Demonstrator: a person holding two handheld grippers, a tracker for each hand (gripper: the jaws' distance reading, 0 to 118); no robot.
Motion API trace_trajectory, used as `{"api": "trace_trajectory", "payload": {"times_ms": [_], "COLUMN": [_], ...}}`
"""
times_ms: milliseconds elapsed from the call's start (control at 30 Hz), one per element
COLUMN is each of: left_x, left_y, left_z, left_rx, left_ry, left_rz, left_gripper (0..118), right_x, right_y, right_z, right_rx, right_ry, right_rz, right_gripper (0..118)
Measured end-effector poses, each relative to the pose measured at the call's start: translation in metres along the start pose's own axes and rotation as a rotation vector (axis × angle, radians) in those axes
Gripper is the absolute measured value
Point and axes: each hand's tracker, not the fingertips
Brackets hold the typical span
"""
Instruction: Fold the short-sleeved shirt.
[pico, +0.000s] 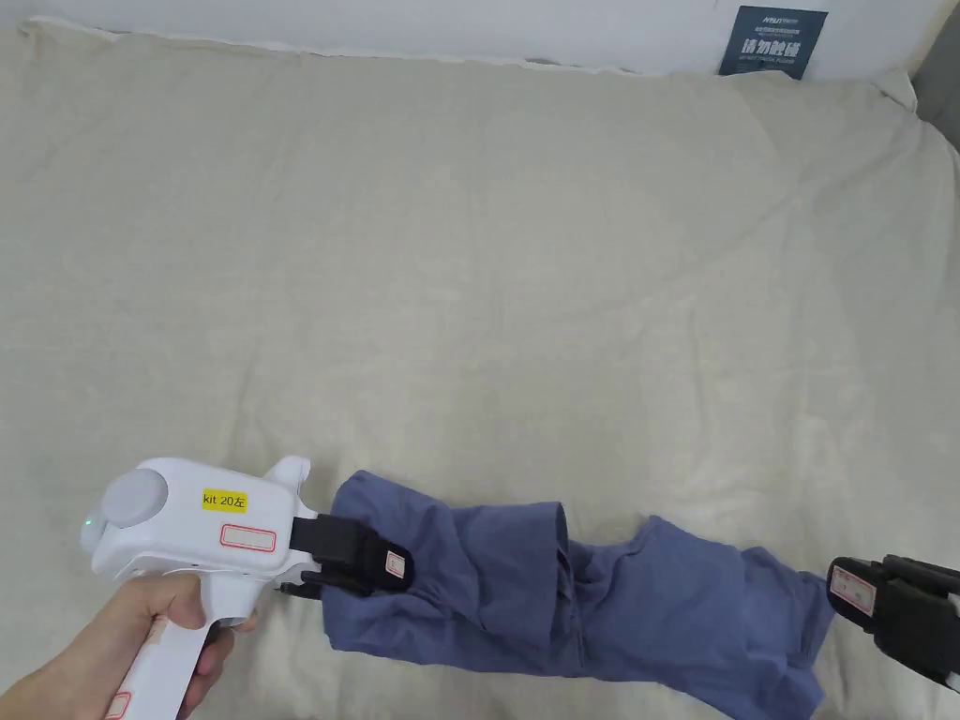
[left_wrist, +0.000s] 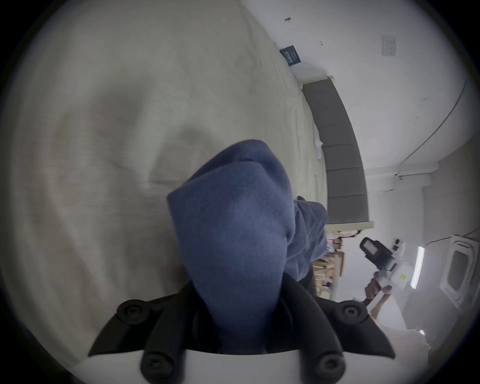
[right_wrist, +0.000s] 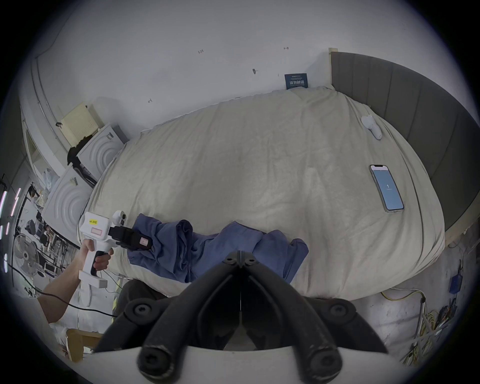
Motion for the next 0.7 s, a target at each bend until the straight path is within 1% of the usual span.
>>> {"api": "trace_trajectory", "payload": {"times_ms": [33, 67, 100, 133, 167, 200, 267, 300, 367, 400, 500, 533, 633, 700], "left_x": [0.000, -0.007, -0.006, -0.004, -0.007, -0.010, -0.008, -0.007, 0.001, 0.010, 0.040, 0.053, 0.096, 0.127], "left_y": [-0.002, 0.000, -0.004, -0.005, -0.008, -0.012, -0.020, -0.023, -0.031, -0.034, -0.040, -0.041, -0.040, -0.041], "left_z": [0.006, 0.018, 0.029, 0.040, 0.057, 0.077, 0.110, 0.128, 0.156, 0.165, 0.169, 0.168, 0.149, 0.132], "left_rx": [0.011, 0.013, 0.037, 0.084, 0.111, 0.131, 0.190, 0.199, 0.272, 0.274, 0.236, 0.221, 0.179, 0.165], "left_ry": [0.044, 0.039, 0.076, 0.065, 0.101, 0.106, 0.196, 0.240, 0.356, 0.434, 0.546, 0.607, 0.758, 0.825], "left_rz": [0.005, 0.028, 0.029, 0.008, 0.035, 0.059, 0.051, 0.051, 0.064, 0.027, 0.021, 0.004, -0.085, -0.101], "left_gripper": [11, 11, 11, 11, 11, 11, 11, 11, 11, 11, 11, 11, 11, 11], "right_x": [0.000, -0.001, -0.002, -0.003, -0.005, -0.006, -0.007, -0.008, -0.008, -0.008, -0.006, -0.006, -0.003, 0.000], "right_y": [0.000, 0.001, 0.002, 0.002, 0.002, 0.002, 0.003, 0.002, 0.002, 0.002, 0.000, -0.001, -0.005, -0.009], "right_z": [0.001, 0.001, 0.001, 0.001, 0.002, 0.001, 0.001, 0.001, 0.000, 0.000, -0.003, -0.004, -0.001, 0.003], "right_rx": [0.004, 0.007, 0.009, 0.012, 0.015, 0.015, 0.014, 0.013, 0.013, 0.013, 0.014, 0.013, 0.019, 0.019], "right_ry": [0.007, 0.020, 0.028, 0.033, 0.039, 0.049, 0.076, 0.083, 0.090, 0.098, 0.118, 0.119, 0.136, 0.144], "right_rz": [0.000, -0.001, -0.001, 0.003, 0.008, 0.012, 0.024, 0.031, 0.042, 0.043, 0.035, 0.031, 0.018, 0.016], "right_gripper": [0, 0, 0, 0, 0, 0, 0, 0, 0, 0, 0, 0, 0, 0]}}
